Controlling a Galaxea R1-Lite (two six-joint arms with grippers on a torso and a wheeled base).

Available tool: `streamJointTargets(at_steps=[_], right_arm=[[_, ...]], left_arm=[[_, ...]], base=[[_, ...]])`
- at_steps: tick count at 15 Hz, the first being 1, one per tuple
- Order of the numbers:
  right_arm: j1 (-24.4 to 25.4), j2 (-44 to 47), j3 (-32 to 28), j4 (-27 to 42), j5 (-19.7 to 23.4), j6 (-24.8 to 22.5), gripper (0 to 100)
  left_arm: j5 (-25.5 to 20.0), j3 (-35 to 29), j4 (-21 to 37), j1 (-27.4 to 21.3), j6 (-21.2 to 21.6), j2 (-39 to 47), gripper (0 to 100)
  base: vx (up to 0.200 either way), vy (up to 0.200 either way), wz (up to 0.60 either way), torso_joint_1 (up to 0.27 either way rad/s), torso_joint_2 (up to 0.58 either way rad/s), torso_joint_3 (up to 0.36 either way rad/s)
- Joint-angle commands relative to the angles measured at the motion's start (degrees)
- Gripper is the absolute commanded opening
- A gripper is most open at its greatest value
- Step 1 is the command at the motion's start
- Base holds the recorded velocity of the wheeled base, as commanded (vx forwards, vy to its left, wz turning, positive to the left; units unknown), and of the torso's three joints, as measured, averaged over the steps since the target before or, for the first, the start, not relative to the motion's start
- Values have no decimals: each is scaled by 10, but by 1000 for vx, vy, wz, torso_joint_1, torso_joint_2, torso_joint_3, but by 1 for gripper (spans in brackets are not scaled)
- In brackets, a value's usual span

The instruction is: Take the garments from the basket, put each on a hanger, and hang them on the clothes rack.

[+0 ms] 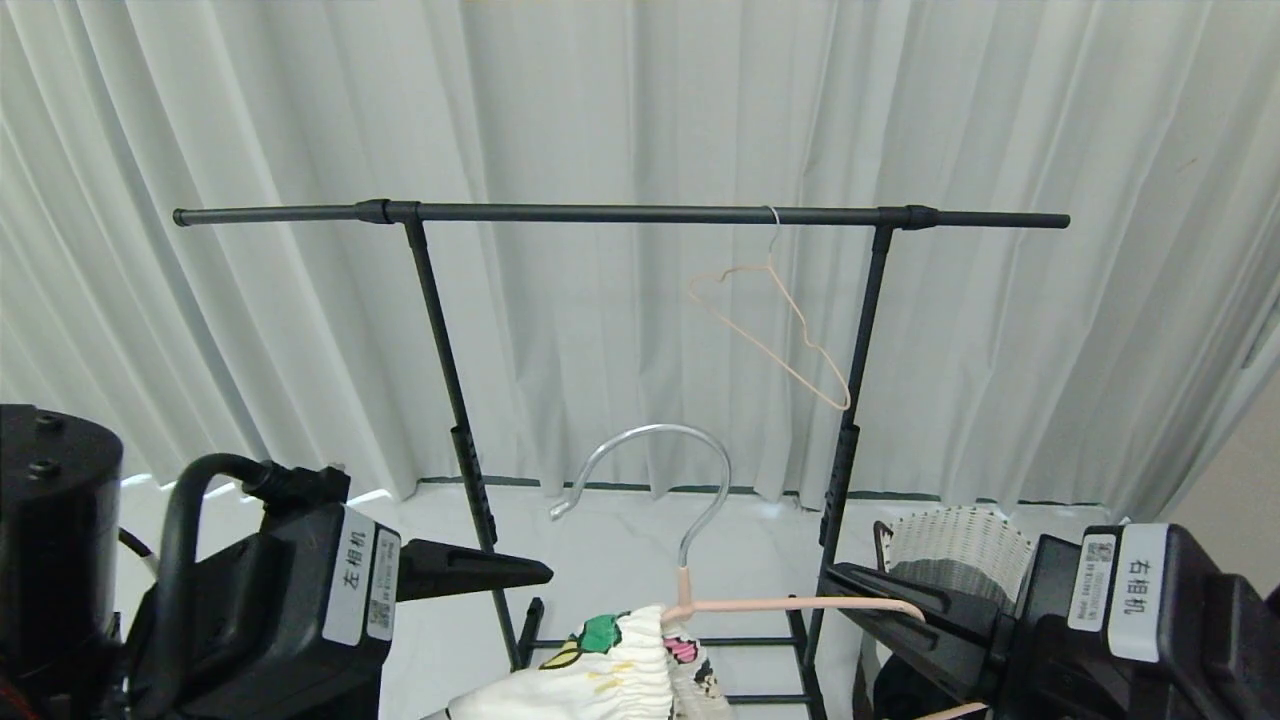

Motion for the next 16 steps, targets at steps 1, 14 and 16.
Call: streamJointTargets(at_steps=[1,14,16], right_arm=[[5,2,-2,-1,-1,0,0],[8,-1,23,9,-46,-2,100],[8,-6,53,11,-59,-7,100]], left_arm=[[-3,2,0,0,0,21,100],[35,12,-2,54,0,67,0],[41,25,-3,82,1,68,0]], base=[[0,0,0,0,0,0],[0,0,0,0,0,0],[0,0,0,0,0,0]])
